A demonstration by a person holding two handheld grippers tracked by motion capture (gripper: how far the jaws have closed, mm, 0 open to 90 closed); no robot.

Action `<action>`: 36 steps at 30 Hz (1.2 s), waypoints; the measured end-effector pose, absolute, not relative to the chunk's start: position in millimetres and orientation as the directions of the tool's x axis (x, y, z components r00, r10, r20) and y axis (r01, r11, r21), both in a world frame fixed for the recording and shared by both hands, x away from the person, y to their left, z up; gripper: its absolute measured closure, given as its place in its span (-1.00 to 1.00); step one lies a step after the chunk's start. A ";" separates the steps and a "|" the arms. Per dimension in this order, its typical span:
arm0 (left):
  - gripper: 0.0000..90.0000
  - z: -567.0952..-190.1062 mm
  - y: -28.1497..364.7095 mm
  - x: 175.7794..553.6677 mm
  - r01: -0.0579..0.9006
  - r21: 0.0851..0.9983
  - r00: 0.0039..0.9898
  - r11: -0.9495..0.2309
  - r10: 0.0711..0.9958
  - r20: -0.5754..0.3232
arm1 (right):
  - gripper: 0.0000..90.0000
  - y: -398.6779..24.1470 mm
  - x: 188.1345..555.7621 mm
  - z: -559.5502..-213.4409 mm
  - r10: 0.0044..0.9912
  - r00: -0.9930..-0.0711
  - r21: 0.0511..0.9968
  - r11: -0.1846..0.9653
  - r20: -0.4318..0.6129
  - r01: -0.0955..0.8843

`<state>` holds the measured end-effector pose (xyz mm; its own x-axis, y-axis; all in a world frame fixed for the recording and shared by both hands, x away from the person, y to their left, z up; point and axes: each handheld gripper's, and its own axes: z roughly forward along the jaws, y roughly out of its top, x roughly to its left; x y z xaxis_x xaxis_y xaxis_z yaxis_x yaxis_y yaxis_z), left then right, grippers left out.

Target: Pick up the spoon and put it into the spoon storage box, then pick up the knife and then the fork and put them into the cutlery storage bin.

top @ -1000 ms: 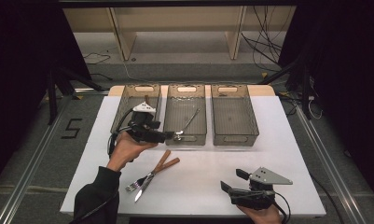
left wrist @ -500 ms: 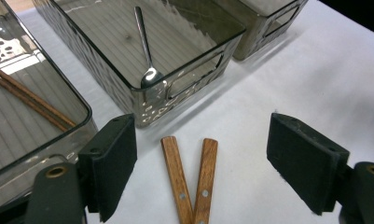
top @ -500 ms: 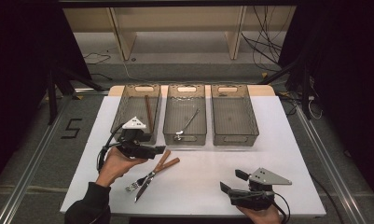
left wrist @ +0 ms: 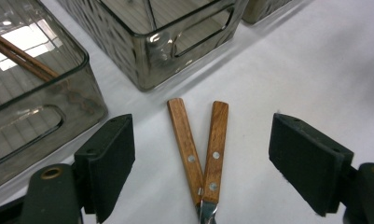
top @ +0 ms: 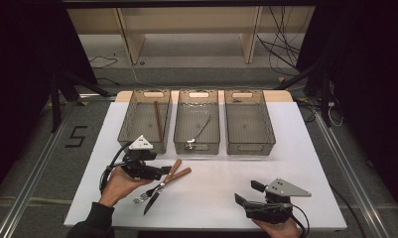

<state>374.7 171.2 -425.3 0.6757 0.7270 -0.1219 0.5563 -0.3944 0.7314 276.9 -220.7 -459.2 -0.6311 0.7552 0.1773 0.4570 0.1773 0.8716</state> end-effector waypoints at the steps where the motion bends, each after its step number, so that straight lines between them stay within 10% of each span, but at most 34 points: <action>1: -0.51 -426.8 172.2 374.2 0.556 0.727 0.678 -0.403 0.726 -0.116 | -0.43 -220.7 276.7 -459.1 0.756 -0.630 0.872 0.177 0.177 0.457; 19: -0.52 -452.2 177.2 373.1 0.603 0.639 0.675 -0.477 0.732 -0.090 | -0.43 -223.1 276.9 -461.1 0.759 -0.626 0.869 0.178 0.178 0.462; 36: -0.03 -462.3 167.3 369.6 0.591 0.551 0.740 -0.589 0.668 -0.080 | -0.43 -223.5 274.9 -461.4 0.761 -0.625 0.866 0.182 0.175 0.465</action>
<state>369.6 167.3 -462.3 0.7403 0.6675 -0.0799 0.5909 -0.5894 0.5509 274.9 -223.5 -461.4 -0.6246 0.7611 0.1752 0.4651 0.1823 0.8663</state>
